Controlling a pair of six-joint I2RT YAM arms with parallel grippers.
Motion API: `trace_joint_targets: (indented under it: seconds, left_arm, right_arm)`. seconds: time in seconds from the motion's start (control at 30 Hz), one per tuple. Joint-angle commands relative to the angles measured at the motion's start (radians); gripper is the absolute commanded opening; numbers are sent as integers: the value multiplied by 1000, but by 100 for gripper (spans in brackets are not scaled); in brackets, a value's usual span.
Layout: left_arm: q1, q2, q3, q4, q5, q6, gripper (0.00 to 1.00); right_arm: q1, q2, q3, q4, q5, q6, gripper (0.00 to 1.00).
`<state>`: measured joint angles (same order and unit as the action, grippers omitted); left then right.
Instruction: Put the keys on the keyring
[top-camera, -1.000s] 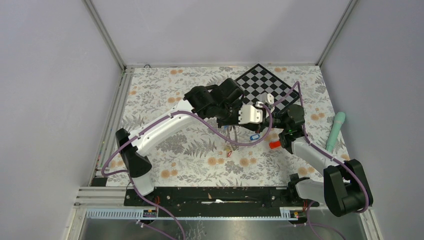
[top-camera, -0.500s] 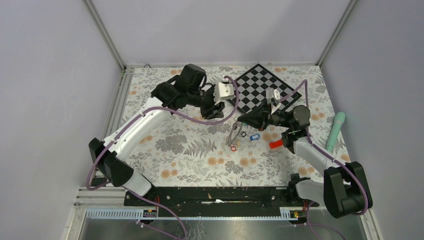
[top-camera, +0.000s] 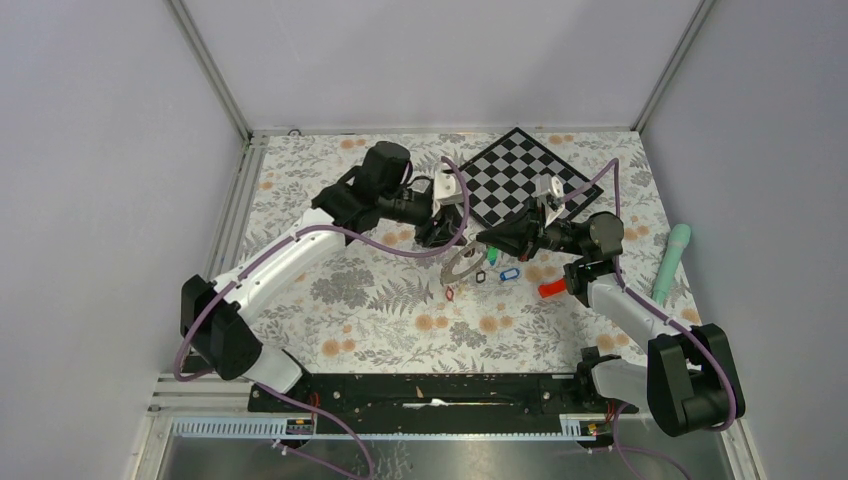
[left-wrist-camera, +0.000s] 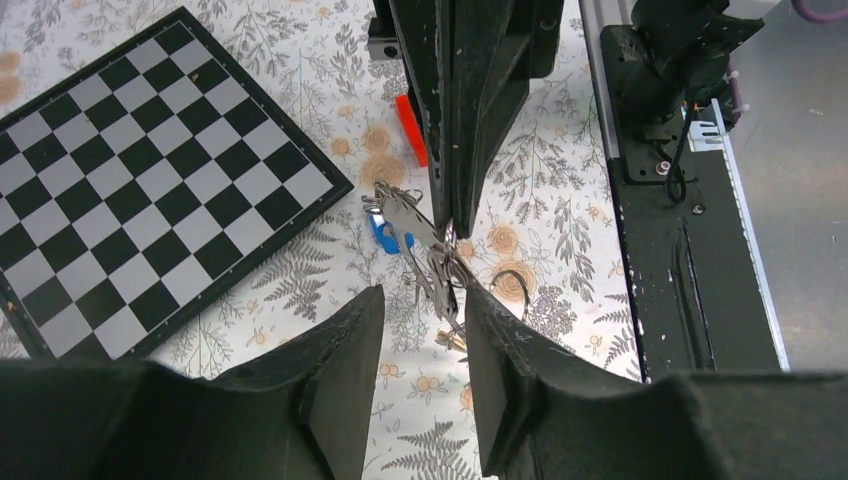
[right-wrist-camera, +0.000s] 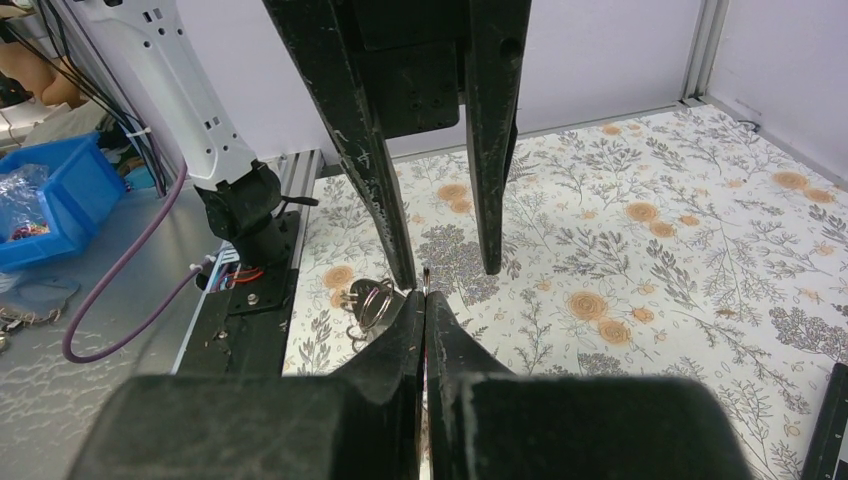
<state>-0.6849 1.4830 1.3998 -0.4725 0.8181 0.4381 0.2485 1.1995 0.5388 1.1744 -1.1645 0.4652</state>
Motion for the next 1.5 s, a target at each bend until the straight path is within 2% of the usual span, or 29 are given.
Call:
trace_joint_targets:
  seconds: [0.0,0.4,0.73,1.3,1.37,1.47]
  left_arm:
    - [2,16,-4,114,82,-29,41]
    - [-10,33,-35,162,120,-68,33]
    - [-44,52,-50,193,90,-82,26]
    - [-42,7,-43,134,23,-2,26]
    - [-42,4,-46,124,28,11,29]
    - [-42,1,-58,105,38,32,39]
  right_arm:
    - [-6,-22,30,91,3,10,0]
    - [-5,-10,28,93,7,9,0]
    - [-6,-10,23,97,8,13,0]
    - [-9,-15,20,62,3,-21,0]
    - [-11,-14,20,62,3,-19,0]
    - [-11,-15,22,60,4,-20,0]
